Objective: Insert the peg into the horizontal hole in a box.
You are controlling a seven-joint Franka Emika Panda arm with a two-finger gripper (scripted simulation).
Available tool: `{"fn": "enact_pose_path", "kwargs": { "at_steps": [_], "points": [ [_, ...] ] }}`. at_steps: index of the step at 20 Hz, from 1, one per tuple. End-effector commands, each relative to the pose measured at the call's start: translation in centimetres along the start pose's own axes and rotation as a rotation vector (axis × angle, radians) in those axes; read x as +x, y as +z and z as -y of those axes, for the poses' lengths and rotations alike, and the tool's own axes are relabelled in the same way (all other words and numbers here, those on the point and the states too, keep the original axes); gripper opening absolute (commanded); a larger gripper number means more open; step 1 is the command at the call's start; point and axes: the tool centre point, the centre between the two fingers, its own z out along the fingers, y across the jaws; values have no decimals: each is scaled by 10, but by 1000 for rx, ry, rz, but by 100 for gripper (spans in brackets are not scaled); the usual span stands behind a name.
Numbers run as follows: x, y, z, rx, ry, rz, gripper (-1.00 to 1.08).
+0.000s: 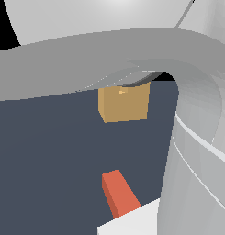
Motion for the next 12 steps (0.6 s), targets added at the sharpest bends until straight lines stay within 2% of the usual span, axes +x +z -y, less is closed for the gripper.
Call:
{"fn": "enact_pose_path", "kwargs": {
  "at_steps": [1,12],
  "points": [
    [19,-8,-9,-3,8,2,-100],
    [123,-46,-53,-3,58,2,-100]
  ]
}}
